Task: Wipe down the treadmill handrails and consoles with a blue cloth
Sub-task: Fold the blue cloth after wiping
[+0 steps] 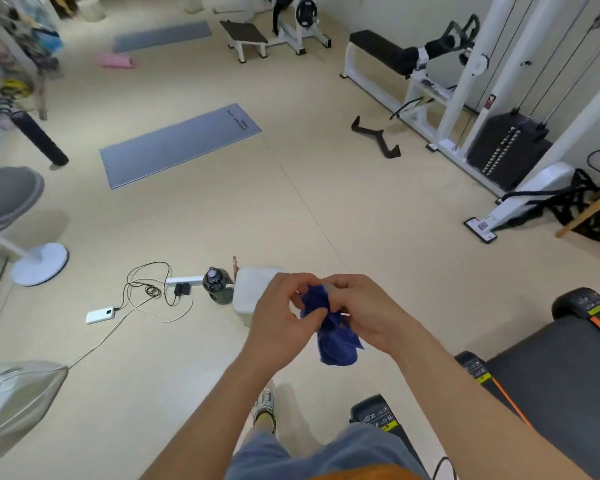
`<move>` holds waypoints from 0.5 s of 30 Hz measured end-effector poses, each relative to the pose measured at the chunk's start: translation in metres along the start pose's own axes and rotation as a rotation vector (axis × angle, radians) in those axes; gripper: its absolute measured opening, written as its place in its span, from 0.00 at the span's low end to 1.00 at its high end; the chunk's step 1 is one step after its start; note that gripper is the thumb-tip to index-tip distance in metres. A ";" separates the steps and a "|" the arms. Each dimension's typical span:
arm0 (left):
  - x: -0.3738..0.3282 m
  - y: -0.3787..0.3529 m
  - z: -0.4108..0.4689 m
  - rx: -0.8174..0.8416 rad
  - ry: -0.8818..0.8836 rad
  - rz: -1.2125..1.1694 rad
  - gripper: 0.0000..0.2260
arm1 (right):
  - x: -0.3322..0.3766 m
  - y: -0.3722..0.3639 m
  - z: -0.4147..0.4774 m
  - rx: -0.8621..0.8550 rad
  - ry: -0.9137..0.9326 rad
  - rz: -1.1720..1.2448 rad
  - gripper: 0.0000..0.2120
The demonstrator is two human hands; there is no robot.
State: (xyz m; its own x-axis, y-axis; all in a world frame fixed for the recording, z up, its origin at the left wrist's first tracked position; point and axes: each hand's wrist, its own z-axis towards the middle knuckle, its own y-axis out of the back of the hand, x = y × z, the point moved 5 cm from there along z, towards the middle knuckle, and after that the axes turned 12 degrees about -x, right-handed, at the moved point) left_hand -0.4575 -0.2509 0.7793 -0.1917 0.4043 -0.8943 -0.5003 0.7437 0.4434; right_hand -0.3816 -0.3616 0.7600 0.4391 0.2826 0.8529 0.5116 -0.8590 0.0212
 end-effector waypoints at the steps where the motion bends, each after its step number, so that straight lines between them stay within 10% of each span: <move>1: 0.013 -0.003 0.013 0.015 0.008 -0.009 0.17 | -0.001 -0.001 0.017 -0.016 0.014 -0.052 0.13; 15: 0.307 -0.029 0.233 0.310 -0.104 0.356 0.10 | -0.066 -0.065 0.323 -0.163 0.135 -0.618 0.16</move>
State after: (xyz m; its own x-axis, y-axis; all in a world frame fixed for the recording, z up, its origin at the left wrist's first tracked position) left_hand -0.3053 -0.0243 0.5057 -0.2122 0.7021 -0.6797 -0.1404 0.6664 0.7322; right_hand -0.2051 -0.1861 0.5337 -0.0020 0.6982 0.7159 0.5171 -0.6121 0.5983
